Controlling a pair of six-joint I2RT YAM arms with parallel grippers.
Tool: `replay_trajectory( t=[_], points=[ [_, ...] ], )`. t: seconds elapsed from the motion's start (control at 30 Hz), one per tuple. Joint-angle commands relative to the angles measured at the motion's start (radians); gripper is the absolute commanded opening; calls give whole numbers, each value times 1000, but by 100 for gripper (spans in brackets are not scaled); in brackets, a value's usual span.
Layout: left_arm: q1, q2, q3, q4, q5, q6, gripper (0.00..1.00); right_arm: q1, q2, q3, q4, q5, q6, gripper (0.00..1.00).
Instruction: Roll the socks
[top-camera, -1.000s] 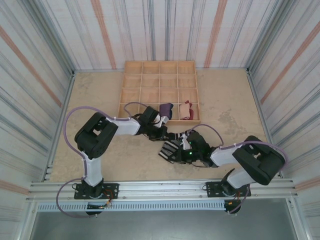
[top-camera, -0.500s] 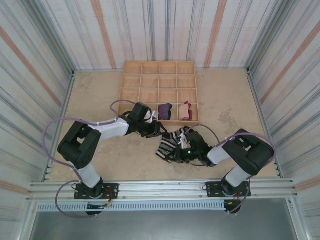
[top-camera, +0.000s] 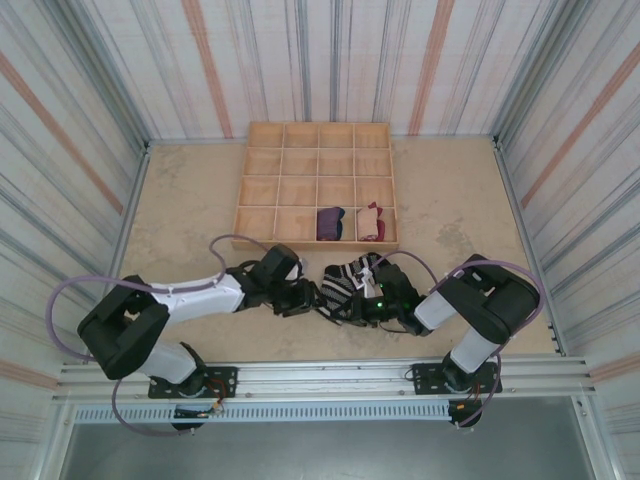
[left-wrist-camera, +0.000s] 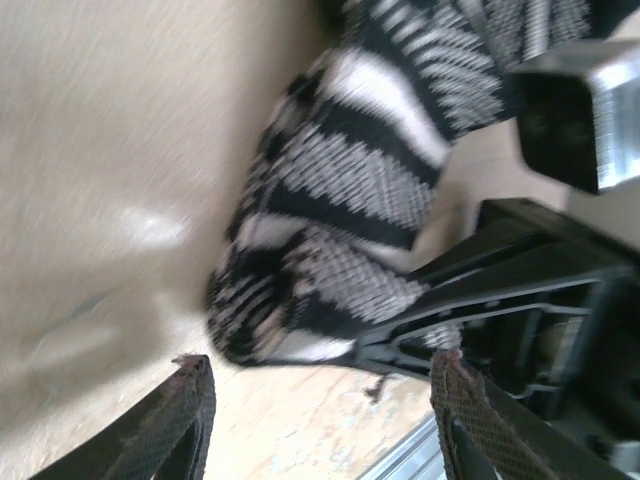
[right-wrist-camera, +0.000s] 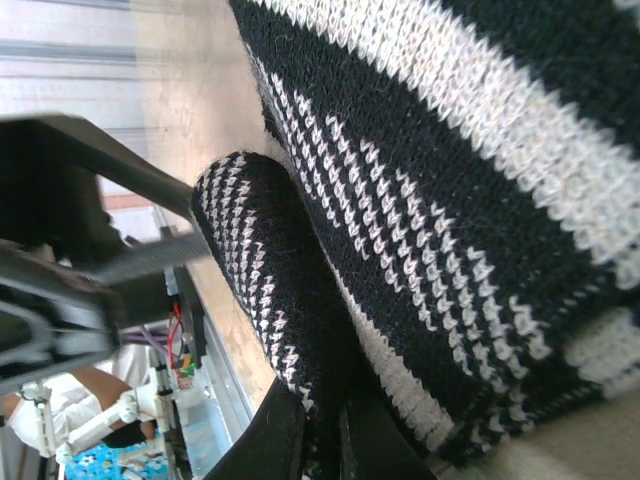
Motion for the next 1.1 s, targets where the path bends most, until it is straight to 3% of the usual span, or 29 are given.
replay_trajectory(
  t=[0.0,0.17,0.33,0.47,0.63,0.8,0.93,1.07],
  points=[
    [-37,-31,-33,81,-107,-139,59,-12,49,-41,-139,73,23,0],
    [-72,-1,-89,193,-176,-273,58,-13,49,-38,-138,73,25,0],
    [-104,27,-76,164,-262,-336,47,-15,51,-37,-135,78,26,0],
    [-115,48,-86,169,-291,-345,36,-16,59,-41,-120,77,26,0],
    [-114,64,-87,131,-301,-360,14,-17,72,-42,-98,70,23,0],
    [-104,70,-39,47,-288,-294,0,-19,60,-46,-99,53,-9,1],
    [-87,58,-2,-38,-266,-243,0,-19,-21,-20,-216,41,-81,27],
    [-53,52,61,-158,-220,-177,0,-5,-217,42,-524,119,-203,48]
  ],
)
